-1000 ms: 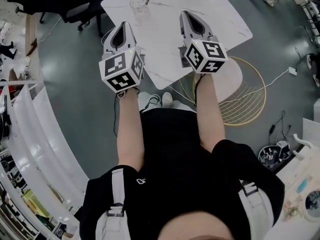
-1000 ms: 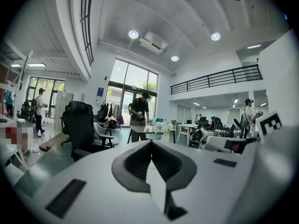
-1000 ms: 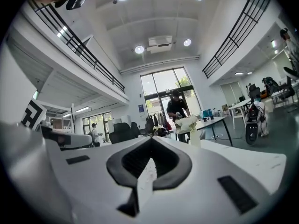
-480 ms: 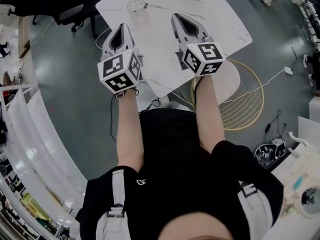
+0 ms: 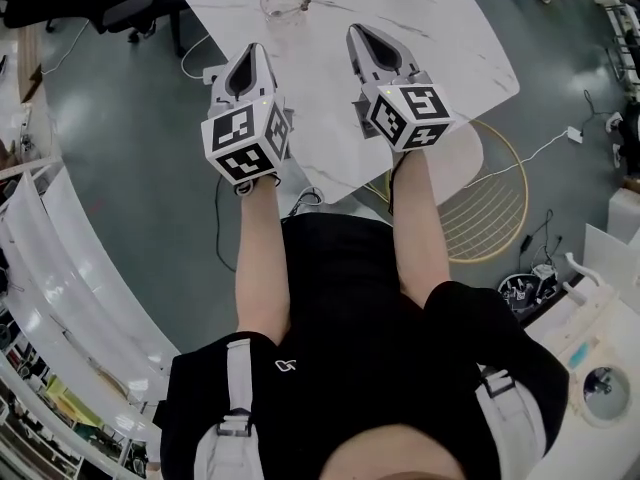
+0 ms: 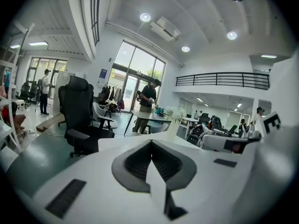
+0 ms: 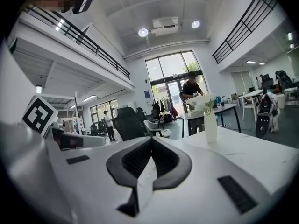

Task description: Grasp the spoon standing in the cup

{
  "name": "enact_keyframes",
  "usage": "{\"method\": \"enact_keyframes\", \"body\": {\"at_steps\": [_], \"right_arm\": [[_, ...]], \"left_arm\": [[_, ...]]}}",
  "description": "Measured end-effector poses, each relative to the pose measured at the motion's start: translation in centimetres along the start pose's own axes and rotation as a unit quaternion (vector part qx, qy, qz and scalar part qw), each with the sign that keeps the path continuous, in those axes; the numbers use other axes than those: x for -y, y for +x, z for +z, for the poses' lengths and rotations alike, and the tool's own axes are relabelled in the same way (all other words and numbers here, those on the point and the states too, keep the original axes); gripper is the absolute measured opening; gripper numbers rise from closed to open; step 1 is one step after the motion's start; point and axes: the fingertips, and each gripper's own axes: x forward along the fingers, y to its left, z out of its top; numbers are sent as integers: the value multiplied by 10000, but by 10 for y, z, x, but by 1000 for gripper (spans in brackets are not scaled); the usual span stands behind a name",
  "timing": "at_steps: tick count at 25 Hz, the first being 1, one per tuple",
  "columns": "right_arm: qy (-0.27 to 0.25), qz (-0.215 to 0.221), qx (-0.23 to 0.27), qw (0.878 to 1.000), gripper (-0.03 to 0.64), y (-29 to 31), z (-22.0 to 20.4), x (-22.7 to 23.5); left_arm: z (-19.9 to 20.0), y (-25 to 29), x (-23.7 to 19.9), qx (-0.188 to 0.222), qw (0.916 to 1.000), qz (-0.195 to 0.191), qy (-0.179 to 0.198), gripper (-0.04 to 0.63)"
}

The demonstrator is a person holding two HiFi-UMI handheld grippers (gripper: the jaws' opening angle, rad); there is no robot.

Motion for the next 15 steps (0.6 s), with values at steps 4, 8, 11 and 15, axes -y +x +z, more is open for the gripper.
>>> {"method": "enact_keyframes", "body": {"at_steps": [4,8,11,15], "right_arm": [[69,-51,-142,9999,8,16,-10,5],[176,-12,-254,9995,19,36,-21,11],[159,29,-397,9991,26,54,-32,14],[139,77,-595,9981,46,74,-45,17]], "left_arm": [[-10,11,-16,-135,9998,87,-145,15],[-20,23,-31,-274,9993,133,-208,15],[-30,33,-41,-417,9987,133,-247,15],[-39,47,-46,-567,9980,78,-280,15]]}}
